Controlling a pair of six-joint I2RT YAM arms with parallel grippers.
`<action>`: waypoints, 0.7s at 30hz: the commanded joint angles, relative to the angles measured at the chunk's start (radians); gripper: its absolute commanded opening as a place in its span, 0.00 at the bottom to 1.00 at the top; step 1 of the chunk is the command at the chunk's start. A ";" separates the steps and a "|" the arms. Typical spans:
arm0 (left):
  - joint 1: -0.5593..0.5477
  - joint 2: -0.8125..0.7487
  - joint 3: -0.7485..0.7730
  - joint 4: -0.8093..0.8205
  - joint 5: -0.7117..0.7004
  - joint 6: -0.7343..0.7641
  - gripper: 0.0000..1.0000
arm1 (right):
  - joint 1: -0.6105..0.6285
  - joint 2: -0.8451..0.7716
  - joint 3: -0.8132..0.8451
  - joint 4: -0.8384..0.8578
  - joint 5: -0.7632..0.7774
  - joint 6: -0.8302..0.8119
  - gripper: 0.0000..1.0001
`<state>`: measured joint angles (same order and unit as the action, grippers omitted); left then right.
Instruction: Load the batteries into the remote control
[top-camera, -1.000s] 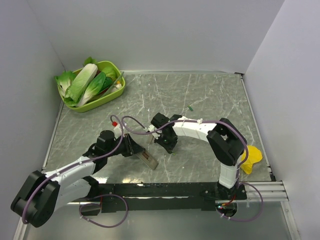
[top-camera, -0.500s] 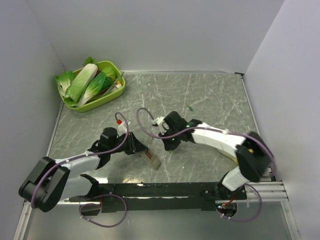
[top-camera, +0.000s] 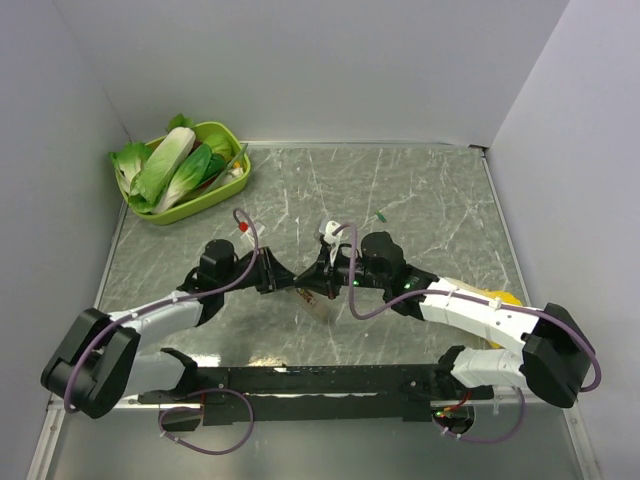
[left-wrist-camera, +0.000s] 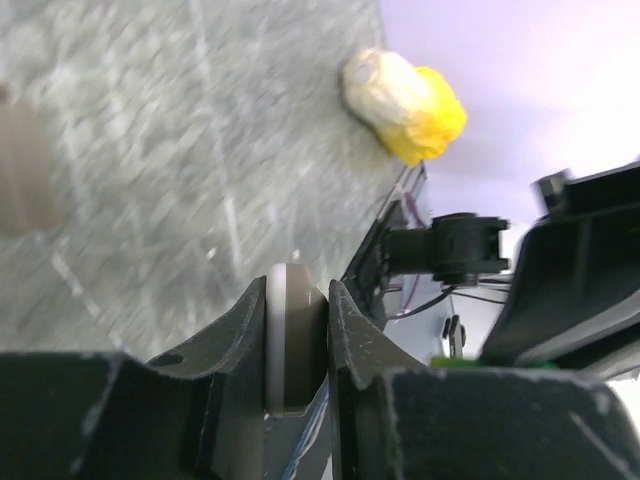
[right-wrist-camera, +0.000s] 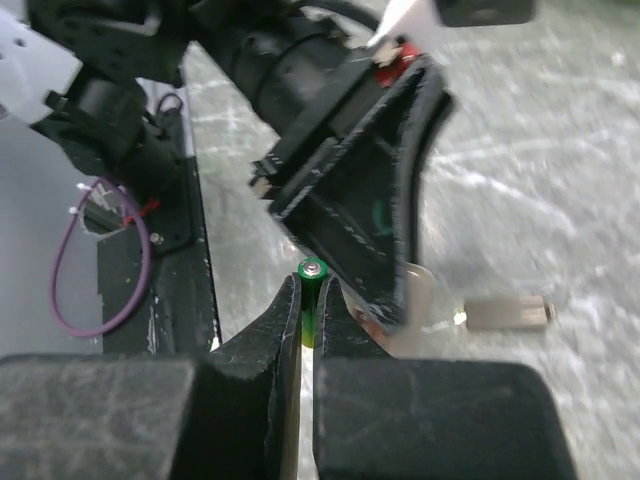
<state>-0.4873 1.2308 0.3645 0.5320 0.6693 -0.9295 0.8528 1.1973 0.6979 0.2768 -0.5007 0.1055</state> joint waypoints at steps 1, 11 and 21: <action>0.013 -0.063 0.071 -0.009 0.046 -0.009 0.01 | 0.014 -0.030 -0.026 0.153 -0.027 -0.067 0.00; 0.030 -0.134 0.088 -0.067 0.084 -0.080 0.01 | 0.023 -0.090 -0.072 0.090 0.054 -0.181 0.00; 0.032 -0.186 0.125 -0.158 0.090 -0.089 0.01 | 0.037 -0.082 -0.075 0.099 0.056 -0.224 0.00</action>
<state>-0.4572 1.0771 0.4435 0.3775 0.7319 -0.9913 0.8753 1.1309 0.6193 0.3462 -0.4454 -0.0822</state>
